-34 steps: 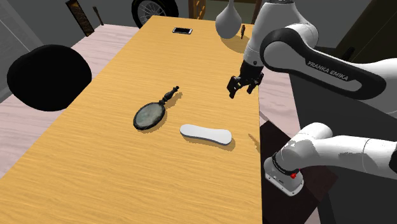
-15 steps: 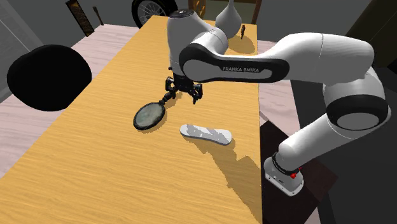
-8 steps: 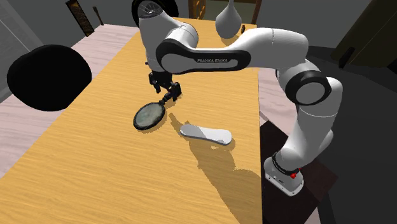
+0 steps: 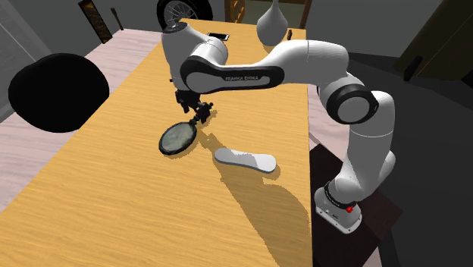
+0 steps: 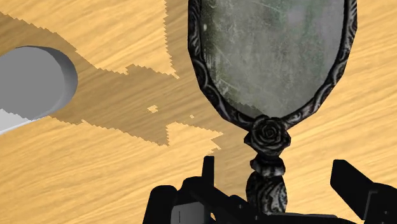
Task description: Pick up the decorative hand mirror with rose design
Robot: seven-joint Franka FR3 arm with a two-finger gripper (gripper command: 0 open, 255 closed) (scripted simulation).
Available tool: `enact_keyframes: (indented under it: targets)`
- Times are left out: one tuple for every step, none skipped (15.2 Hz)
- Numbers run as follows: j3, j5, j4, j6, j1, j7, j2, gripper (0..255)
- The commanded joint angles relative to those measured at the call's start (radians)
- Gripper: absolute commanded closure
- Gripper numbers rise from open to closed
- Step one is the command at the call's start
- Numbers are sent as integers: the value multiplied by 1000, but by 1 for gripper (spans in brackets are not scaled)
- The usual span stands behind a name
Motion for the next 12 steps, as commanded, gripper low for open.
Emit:
enact_keyframes:
  targets:
    - [1, 3, -30, 25, -9, 1, -5, 0]
    - [1, 3, -30, 25, -9, 1, -5, 0]
    - [1, 3, -30, 25, -9, 1, -5, 0]
    - [1, 3, -29, 25, -8, 1, -5, 255]
    - [1, 2, -29, 25, -8, 1, -5, 255]
    - [1, 3, -30, 25, -9, 1, -5, 255]
    - [1, 3, -30, 25, -9, 1, -5, 255]
    - [1, 3, -30, 25, -9, 1, -5, 255]
    - [1, 3, -30, 25, -9, 1, -5, 255]
    - [1, 3, -29, 25, -8, 1, -5, 255]
    - [1, 3, -29, 25, -9, 1, -5, 255]
    - [1, 3, -29, 25, -8, 1, -5, 255]
